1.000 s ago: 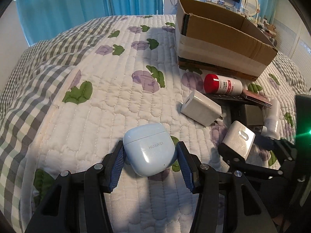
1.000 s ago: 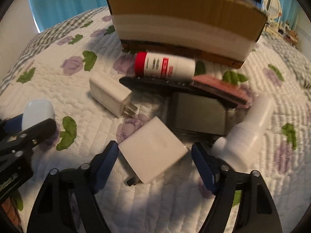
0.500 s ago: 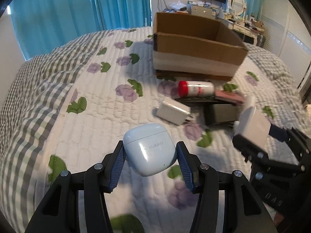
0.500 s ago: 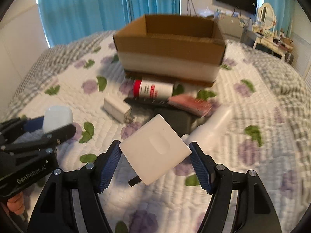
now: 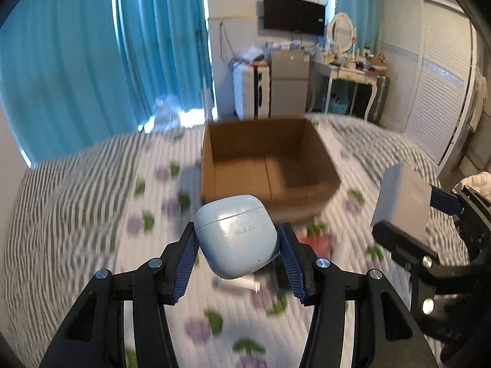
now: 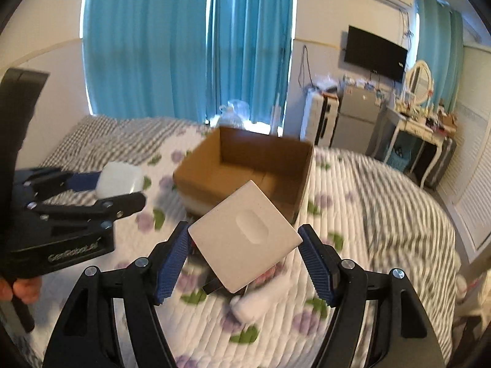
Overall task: Organize rigid objects
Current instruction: 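Carry the earbud case and white charger over the box and release both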
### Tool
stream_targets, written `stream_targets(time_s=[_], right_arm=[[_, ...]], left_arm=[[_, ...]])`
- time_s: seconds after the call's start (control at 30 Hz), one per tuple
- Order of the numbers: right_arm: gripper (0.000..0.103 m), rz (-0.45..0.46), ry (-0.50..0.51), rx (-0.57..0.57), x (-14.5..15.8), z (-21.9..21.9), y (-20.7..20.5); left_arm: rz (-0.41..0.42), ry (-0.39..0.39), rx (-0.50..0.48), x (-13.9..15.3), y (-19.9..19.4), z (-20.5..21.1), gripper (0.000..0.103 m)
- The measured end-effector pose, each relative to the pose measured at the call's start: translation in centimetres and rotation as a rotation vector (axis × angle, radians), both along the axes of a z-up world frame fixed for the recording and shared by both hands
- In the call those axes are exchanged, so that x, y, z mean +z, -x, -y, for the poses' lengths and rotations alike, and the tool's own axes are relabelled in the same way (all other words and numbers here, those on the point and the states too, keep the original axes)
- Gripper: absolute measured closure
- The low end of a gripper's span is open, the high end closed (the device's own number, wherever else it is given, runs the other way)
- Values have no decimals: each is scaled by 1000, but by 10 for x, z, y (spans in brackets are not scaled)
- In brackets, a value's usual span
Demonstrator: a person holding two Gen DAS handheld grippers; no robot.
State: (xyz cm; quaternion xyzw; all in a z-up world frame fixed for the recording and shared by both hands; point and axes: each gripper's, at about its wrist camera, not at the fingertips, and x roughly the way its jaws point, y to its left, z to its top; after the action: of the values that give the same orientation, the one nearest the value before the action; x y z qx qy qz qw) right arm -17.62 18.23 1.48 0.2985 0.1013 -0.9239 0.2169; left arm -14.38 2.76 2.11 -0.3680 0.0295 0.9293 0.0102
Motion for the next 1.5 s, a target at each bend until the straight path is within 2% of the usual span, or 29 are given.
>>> stream_targets(time_s=[0.13, 0.23, 0.43, 0.6, 0.77, 0.87, 1.07, 1.2, 1.33, 1.5], right_arm=[[32, -17, -3, 15, 21, 7, 36], [32, -16, 10, 20, 31, 11, 69], [32, -19, -7, -15, 29, 21, 143], [32, 16, -22, -31, 0, 27, 189], [32, 63, -29, -36, -34, 26, 206], [32, 88, -30, -24, -50, 24, 209], [32, 77, -3, -28, -45, 12, 214], [32, 82, 16, -27, -31, 10, 232], [32, 126, -10, 1, -36, 27, 252], [32, 160, -28, -31, -59, 40, 266]], left_arm=[[-36, 11, -4, 14, 46, 2, 49], [-33, 12, 4, 8, 89, 6, 49], [36, 30, -19, -42, 168, 3, 49], [82, 48, -25, -85, 206, -1, 49], [110, 34, -10, -114, 209, -3, 47], [100, 85, 5, -119, 205, -7, 40], [2, 53, 34, -86, 192, -3, 30], [-56, 54, 87, -60, 193, 8, 29], [-67, 32, 128, -54, 196, 25, 29], [-71, 19, 127, -60, 194, 37, 29]])
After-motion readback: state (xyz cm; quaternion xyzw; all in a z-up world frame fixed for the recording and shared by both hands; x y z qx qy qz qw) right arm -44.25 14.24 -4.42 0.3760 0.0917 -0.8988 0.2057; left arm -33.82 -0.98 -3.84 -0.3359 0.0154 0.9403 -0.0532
